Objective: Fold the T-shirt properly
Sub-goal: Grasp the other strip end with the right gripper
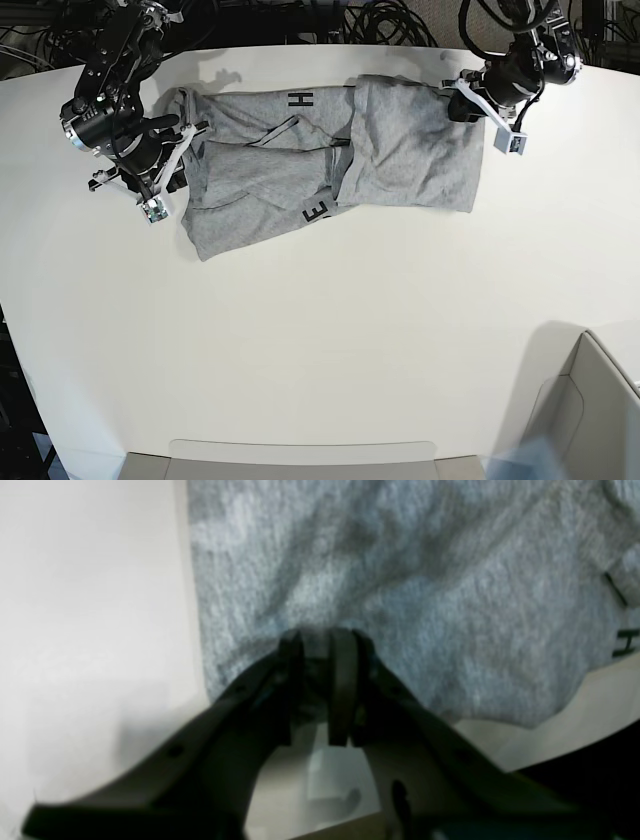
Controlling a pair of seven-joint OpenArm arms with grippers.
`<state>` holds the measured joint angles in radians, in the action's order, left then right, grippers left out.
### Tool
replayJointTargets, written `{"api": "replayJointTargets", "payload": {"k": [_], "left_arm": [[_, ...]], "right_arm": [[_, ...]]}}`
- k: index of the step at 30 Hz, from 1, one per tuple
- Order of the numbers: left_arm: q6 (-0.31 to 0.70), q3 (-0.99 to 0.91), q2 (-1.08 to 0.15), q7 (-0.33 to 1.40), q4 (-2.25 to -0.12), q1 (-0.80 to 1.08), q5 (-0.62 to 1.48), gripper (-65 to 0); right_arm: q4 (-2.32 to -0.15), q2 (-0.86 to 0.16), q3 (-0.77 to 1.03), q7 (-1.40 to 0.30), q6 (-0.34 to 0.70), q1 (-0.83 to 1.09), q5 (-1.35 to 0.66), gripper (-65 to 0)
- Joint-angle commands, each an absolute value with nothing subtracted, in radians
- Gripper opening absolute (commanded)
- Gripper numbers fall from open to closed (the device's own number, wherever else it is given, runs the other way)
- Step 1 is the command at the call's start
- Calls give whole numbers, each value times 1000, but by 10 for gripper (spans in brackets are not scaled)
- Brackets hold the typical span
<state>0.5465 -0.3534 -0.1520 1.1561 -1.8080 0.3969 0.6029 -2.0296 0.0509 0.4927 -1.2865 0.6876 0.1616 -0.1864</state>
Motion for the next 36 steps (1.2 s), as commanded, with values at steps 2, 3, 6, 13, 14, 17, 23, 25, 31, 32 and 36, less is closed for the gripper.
{"api": "replayJointTargets", "payload": {"k": [2, 3, 6, 13, 14, 17, 23, 25, 31, 32, 36], "left_arm": [[547, -354, -160, 1152, -1850, 400, 616, -550], [547, -354, -160, 1152, -1854, 400, 616, -550], [547, -354, -160, 1152, -1854, 398, 613, -550], [547, -354, -159, 1152, -1851, 398, 613, -550], [547, -346, -159, 1152, -1851, 398, 613, -550], [547, -323, -159, 1150, -1851, 398, 613, -550], [547, -300, -159, 1147, -1851, 398, 613, -550], [547, -300, -159, 1147, -1851, 387, 613, -550], [547, -300, -159, 1152, -1851, 364, 613, -550], [547, -300, -159, 1153, -1851, 363, 613, -550], [547, -300, -159, 1153, -1850, 361, 613, -550]], "right_arm": [[-2043, 47, 498, -1285, 698, 153, -197, -476], [-2043, 48, 499, -1305, 698, 153, -199, -436], [-2040, 50, 552, -1353, 698, 145, -245, -355], [-1817, 36, 763, -1362, 698, 117, -483, -350], [-1762, 25, 780, -1362, 698, 110, -499, -350], [-1600, -28, 788, -1362, 698, 96, -572, -350], [-1349, -105, 786, -1360, 698, 84, -727, -350], [-1277, -111, 785, -1362, 698, 71, -730, -350], [-1219, -113, 654, -1363, 698, 62, -733, -350], [-1216, -111, 638, -1363, 698, 61, -734, -350], [-1216, -90, 581, -1363, 698, 58, -734, -350]]}}
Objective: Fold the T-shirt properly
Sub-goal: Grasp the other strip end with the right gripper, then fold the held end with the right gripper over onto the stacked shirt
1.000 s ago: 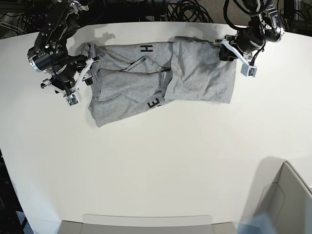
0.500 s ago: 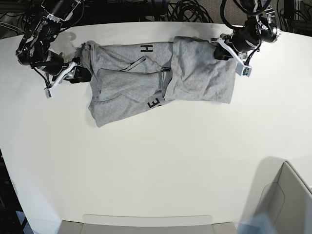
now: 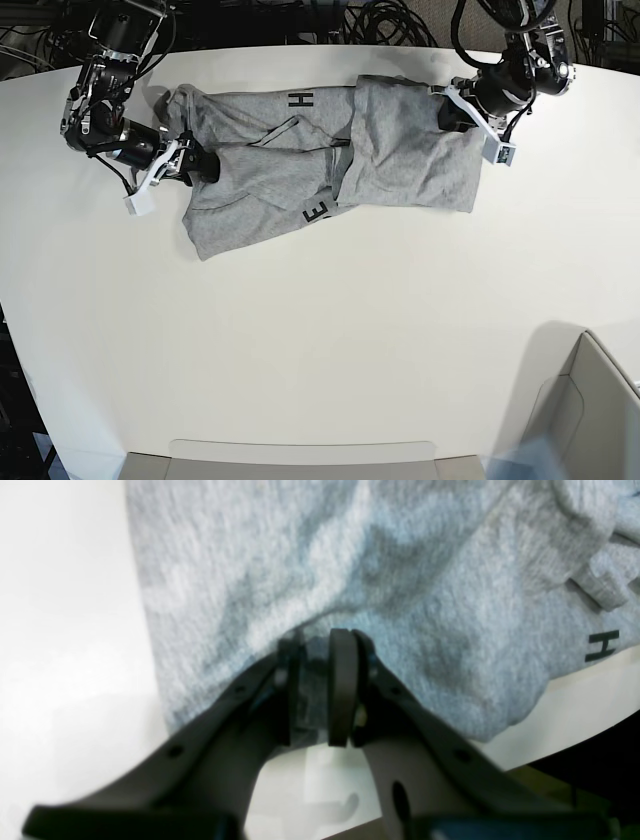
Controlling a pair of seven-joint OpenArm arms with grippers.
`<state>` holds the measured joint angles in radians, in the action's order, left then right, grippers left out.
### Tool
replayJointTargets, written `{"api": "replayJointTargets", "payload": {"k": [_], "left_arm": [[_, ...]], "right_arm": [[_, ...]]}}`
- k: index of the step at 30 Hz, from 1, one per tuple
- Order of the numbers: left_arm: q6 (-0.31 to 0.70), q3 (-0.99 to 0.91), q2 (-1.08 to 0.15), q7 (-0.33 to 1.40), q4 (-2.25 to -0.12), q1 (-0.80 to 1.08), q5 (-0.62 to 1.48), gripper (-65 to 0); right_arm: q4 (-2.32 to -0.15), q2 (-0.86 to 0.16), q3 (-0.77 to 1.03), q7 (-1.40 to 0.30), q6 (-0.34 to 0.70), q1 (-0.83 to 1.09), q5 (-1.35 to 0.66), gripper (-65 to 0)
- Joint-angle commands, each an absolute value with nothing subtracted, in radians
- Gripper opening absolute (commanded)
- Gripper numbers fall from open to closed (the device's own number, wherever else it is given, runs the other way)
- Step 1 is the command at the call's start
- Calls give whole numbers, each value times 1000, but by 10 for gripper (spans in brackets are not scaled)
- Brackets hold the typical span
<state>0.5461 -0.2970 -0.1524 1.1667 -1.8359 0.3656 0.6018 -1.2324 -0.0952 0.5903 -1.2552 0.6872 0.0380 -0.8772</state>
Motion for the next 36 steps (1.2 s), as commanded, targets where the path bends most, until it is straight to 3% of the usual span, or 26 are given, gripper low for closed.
{"api": "replayJointTargets", "payload": {"k": [1, 11, 14, 18, 29, 36], "left_arm": [[547, -300, -159, 1153, -1850, 361, 613, -550], [547, -300, -159, 1153, -1850, 349, 611, -550], [547, -300, -159, 1153, -1850, 349, 611, -550], [547, -300, -159, 1153, -1854, 349, 613, -550], [547, -312, -154, 1214, -1994, 334, 659, -550], [547, -389, -159, 1307, -2006, 328, 777, -550]], "right_arm": [[-1216, -84, 575, -1363, 698, 58, -734, -350], [-1214, -59, 567, -1363, 698, 45, -728, -364], [-1214, -62, 542, -1362, 698, 44, -728, -464], [-1214, -61, 539, -1357, 698, 27, -728, -650], [-1224, -170, 590, -1213, 698, -38, -734, -650], [-1330, -211, 599, -1182, 501, -42, -728, -650]]}}
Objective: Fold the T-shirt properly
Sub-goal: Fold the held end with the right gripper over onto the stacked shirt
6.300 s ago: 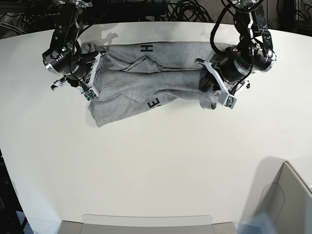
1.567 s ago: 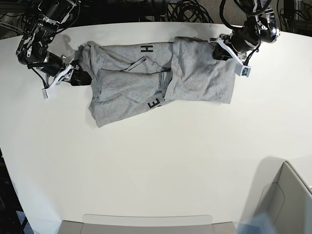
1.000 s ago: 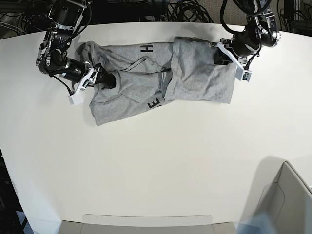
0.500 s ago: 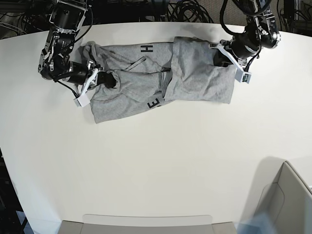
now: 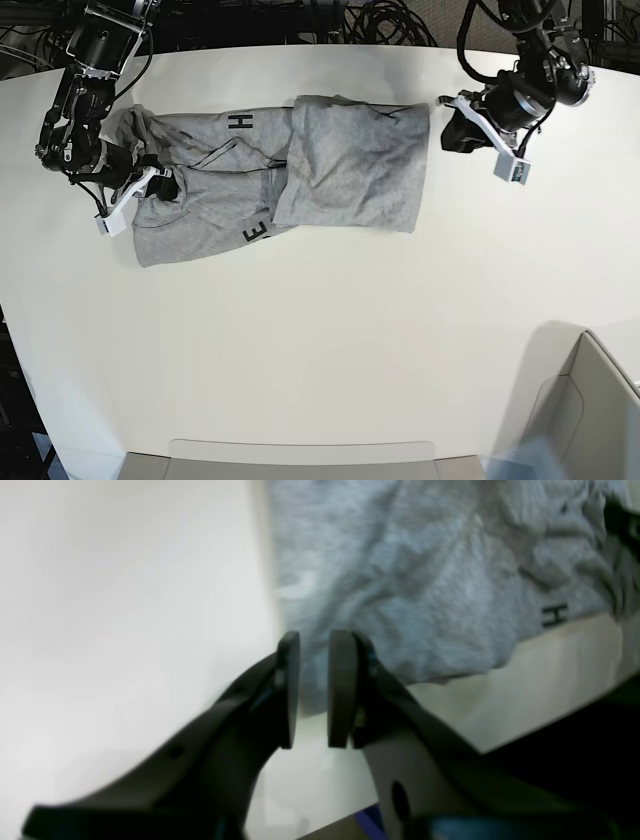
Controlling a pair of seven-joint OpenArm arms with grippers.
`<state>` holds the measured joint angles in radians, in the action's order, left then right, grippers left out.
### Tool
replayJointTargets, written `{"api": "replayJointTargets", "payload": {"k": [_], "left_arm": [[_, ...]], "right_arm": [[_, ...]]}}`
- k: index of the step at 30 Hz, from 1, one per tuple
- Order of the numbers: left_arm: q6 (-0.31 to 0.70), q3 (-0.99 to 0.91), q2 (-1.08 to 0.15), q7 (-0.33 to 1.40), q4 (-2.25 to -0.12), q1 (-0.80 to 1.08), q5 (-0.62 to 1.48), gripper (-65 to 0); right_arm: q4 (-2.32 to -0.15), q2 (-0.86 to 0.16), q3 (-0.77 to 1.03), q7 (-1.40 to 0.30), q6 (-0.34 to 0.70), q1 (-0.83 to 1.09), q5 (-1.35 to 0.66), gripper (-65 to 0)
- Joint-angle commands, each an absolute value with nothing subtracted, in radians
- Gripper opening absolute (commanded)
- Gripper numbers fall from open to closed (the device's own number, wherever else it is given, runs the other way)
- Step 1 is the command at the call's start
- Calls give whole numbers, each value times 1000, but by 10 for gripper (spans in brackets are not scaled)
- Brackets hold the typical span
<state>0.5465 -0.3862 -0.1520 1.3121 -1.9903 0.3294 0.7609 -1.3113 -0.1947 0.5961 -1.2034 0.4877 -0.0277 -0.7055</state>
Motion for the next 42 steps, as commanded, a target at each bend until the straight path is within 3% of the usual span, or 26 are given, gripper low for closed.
{"api": "replayJointTargets", "payload": {"k": [1, 10, 26, 31, 42], "left_arm": [[547, -406, -159, 1311, -2006, 328, 777, -550], [545, -501, -255, 1317, -1980, 337, 776, -550], [545, -499, -306, 1317, -1946, 357, 776, -549], [545, -498, -306, 1317, -1946, 357, 776, -549], [545, -476, -308, 1317, -1900, 351, 776, -549]], "right_arm": [[-1377, -209, 595, -1182, 455, -25, -728, -650], [-1771, -189, 286, -1179, 25, 56, -728, -650], [-1899, -185, -259, -1179, -590, -59, -728, -650], [-1900, -186, -334, -1179, -676, -93, -705, -650], [-1896, -99, -473, -1182, -687, -165, -550, -650]]}}
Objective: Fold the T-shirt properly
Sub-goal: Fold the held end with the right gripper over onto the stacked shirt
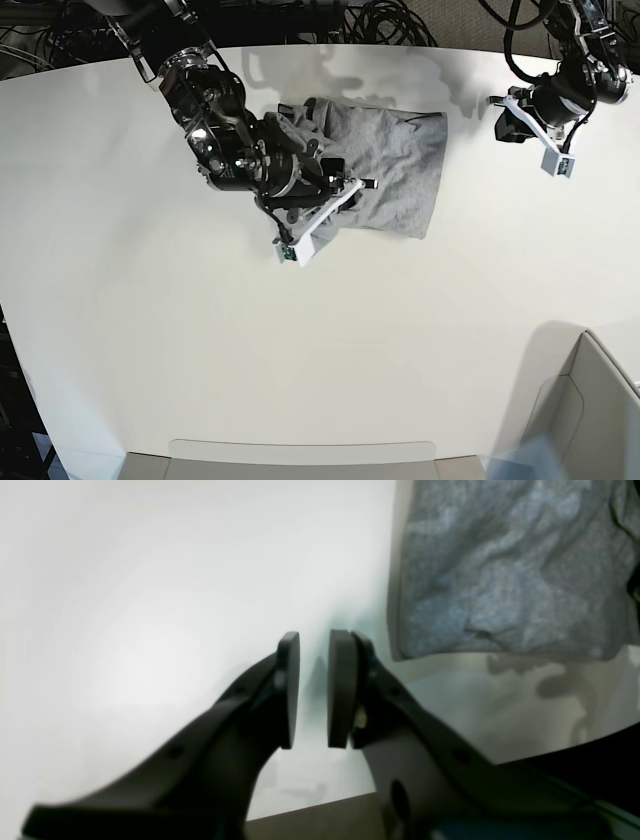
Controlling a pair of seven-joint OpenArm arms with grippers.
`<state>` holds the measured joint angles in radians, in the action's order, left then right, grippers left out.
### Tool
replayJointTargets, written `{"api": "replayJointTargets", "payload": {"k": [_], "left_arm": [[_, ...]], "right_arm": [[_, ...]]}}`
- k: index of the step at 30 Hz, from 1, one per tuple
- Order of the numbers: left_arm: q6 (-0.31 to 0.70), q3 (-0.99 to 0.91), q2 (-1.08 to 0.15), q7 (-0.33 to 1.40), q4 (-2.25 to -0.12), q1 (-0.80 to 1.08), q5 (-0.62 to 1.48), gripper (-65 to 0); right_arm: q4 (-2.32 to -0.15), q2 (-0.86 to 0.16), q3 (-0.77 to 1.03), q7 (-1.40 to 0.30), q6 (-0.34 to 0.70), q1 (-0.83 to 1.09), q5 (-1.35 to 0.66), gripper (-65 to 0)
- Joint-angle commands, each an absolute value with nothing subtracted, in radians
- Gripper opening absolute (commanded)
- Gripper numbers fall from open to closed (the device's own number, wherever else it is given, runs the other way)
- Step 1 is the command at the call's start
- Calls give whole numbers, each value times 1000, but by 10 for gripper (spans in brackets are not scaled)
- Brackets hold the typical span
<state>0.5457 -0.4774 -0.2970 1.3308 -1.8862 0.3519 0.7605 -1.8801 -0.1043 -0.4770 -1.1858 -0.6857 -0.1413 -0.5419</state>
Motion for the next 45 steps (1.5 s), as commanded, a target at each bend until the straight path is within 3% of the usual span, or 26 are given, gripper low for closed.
{"api": "replayJointTargets", "payload": {"k": [1, 13, 17, 26, 29, 34, 40, 45], "left_arm": [[545, -461, -309, 1317, -1886, 351, 774, -549], [545, -371, -346, 1307, -1822, 349, 776, -549], [545, -372, -346, 1307, -1822, 349, 776, -549], [545, -372, -346, 1307, -1822, 349, 776, -549], [545, -372, -346, 1307, -1822, 349, 776, -549], [545, -371, -346, 1307, -1822, 349, 776, -549], [545, -366, -344, 1307, -1822, 349, 776, -549], [545, -369, -344, 1307, -1821, 349, 776, -549]], "right_arm": [[-1894, -84, -489, -1185, -687, -171, -526, -650], [-1526, 22, -651, -1178, -685, -294, -458, -650], [-1495, 33, -719, -1116, -685, -311, -456, -645], [-1492, 73, -958, -1096, -680, -332, -286, -393], [-1495, 76, -1007, -1072, -680, -337, -265, -386], [-1492, 70, -1066, -846, -677, -343, -217, -387], [-1449, 97, -1072, -806, -481, -371, -219, -387], [-1417, 105, -1078, -802, -420, -372, -217, -387]]}}
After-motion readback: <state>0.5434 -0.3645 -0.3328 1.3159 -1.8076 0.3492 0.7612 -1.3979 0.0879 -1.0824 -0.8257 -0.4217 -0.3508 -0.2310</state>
